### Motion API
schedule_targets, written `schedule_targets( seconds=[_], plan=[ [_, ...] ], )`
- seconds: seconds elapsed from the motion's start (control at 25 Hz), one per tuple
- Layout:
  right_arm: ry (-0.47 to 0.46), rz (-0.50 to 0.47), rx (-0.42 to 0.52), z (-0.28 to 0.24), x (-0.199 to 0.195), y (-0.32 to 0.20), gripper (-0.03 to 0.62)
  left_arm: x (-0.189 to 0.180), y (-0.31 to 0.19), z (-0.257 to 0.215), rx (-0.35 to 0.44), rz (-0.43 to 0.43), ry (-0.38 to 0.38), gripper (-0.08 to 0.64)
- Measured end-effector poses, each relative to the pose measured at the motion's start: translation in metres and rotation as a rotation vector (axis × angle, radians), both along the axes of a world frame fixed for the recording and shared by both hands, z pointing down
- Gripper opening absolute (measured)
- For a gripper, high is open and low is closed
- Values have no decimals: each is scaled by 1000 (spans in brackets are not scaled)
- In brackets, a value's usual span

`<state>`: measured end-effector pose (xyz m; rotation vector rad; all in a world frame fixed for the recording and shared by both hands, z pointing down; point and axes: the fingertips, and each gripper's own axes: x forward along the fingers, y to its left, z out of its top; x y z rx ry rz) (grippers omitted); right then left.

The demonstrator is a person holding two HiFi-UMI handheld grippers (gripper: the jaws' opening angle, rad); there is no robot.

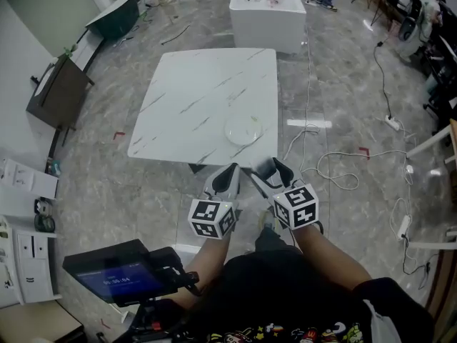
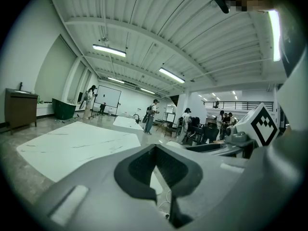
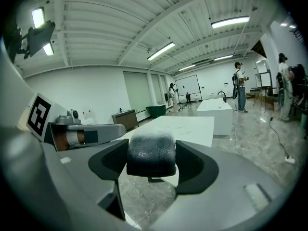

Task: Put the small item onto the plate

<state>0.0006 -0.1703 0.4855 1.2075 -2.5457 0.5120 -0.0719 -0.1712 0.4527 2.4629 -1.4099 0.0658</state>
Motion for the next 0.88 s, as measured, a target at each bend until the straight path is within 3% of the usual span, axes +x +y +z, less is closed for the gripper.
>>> schedule_targets(
  seconds=[0.4, 0.88],
  plan=[
    [-10, -114, -36, 17, 20, -84, 328, 29, -79, 15, -46, -89, -30, 0],
    [30, -151, -68, 47, 16, -127, 328, 20, -109, 33, -87, -142, -50, 0]
  ],
)
